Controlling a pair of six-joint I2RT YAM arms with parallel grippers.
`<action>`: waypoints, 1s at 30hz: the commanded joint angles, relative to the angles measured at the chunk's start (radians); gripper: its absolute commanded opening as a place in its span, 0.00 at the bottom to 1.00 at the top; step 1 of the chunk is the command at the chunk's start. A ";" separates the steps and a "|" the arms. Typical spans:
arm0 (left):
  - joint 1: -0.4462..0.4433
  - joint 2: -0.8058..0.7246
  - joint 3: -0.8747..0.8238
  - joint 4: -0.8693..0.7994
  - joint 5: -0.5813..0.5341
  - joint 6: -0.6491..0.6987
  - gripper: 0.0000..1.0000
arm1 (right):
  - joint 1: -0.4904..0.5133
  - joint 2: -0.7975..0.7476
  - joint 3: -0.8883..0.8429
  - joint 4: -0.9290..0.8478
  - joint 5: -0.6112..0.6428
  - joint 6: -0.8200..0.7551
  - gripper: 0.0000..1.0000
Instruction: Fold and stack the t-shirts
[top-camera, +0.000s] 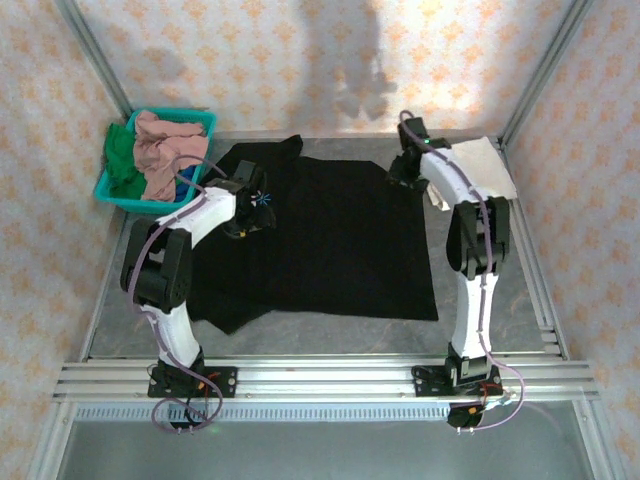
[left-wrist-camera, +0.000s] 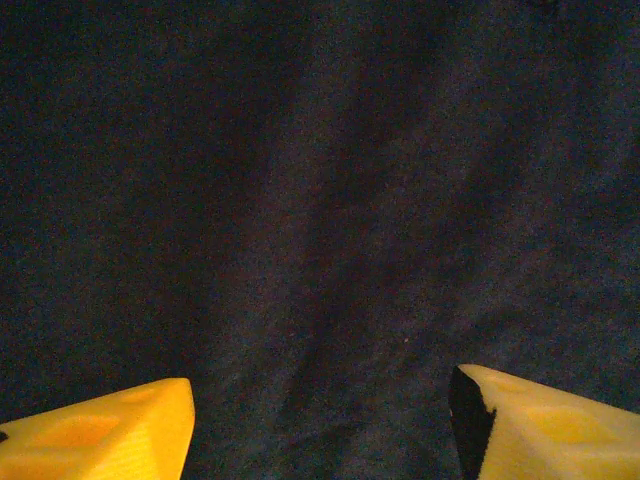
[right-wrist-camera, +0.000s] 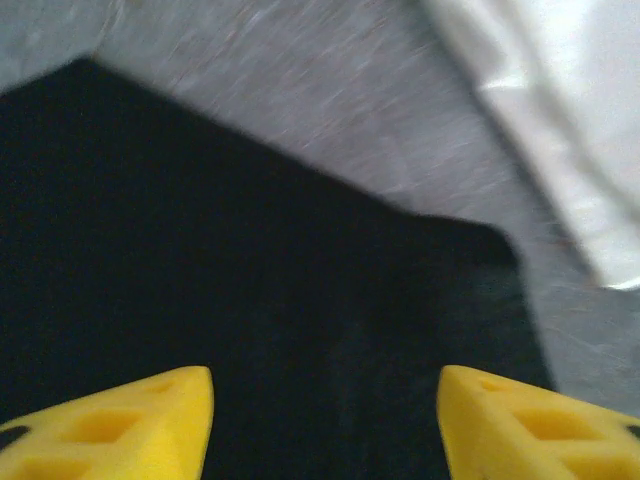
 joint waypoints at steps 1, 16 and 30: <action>0.010 0.010 0.027 -0.010 0.003 0.024 0.69 | -0.043 0.084 -0.003 0.033 0.046 -0.056 0.66; 0.010 0.014 0.022 -0.025 0.009 0.040 0.63 | -0.031 0.210 0.127 -0.007 -0.013 -0.162 0.34; 0.012 -0.039 0.009 -0.068 -0.008 0.062 0.61 | 0.087 0.054 -0.067 0.104 0.042 -0.158 0.21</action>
